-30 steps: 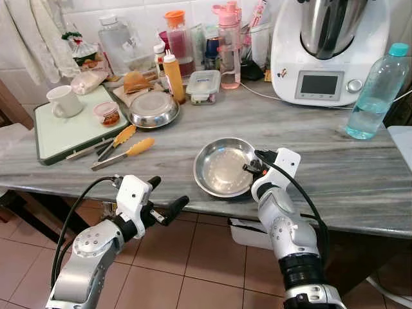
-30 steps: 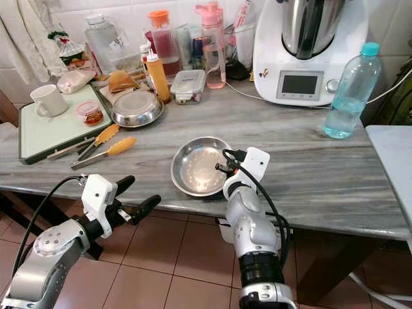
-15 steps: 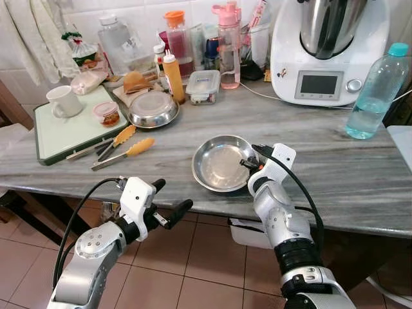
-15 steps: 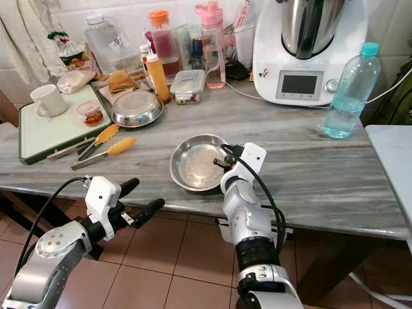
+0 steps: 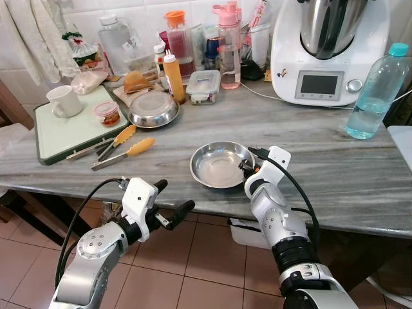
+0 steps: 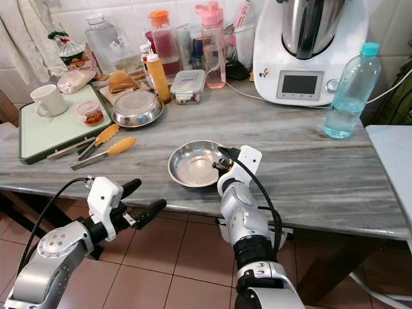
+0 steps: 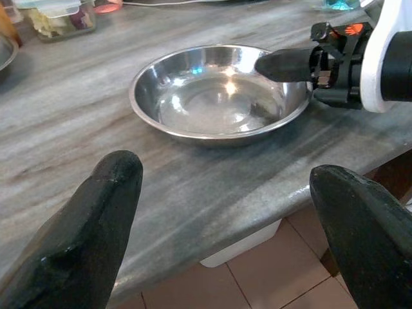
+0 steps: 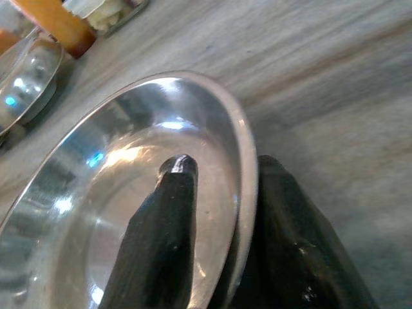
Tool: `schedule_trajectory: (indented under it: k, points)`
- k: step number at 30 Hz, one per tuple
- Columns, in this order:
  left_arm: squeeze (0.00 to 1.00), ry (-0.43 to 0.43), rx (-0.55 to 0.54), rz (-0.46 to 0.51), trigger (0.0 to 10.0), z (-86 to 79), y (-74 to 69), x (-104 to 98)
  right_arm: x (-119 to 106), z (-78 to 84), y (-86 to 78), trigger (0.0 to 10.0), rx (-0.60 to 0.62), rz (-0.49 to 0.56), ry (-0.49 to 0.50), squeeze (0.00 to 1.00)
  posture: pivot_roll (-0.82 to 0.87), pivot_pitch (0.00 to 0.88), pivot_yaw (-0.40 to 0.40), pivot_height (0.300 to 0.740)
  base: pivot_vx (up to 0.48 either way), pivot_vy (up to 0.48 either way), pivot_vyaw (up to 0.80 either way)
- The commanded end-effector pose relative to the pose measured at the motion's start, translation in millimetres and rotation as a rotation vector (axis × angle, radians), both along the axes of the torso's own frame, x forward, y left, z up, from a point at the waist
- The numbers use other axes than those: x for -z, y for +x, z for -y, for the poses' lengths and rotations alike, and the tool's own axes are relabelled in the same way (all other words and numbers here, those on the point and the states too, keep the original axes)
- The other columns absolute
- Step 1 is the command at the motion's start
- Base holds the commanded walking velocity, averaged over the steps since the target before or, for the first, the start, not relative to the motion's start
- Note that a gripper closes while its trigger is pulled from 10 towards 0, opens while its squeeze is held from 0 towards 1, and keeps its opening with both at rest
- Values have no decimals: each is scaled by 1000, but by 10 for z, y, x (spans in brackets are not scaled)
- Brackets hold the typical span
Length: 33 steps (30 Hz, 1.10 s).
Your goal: Setting the table
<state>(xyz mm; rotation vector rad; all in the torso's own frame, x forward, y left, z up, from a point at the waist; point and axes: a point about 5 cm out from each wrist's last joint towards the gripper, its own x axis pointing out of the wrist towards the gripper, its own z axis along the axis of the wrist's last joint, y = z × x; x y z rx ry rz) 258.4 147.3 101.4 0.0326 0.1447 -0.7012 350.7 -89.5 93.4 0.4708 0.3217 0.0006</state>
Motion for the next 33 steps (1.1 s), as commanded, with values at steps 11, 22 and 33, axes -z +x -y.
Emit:
schedule_trajectory:
  k: [11, 22, 33]
  points:
    - [0, -12, -8, 31, 10000, 71, 75, -47, -198, -208, -60, 10000, -161, 168, -152, 1000, -23, 0, 97, 740, 0, 0, 0]
    - [0, -28, -12, 45, 10000, 135, 102, -33, -264, 107, -265, 10000, -108, 255, -384, 1000, -59, 0, 87, 740, 0, 0, 0]
    - [0, -86, -139, 113, 10000, 185, 202, -170, -682, 633, -851, 10000, 45, 511, -661, 1000, -99, 0, 79, 740, 0, 0, 0]
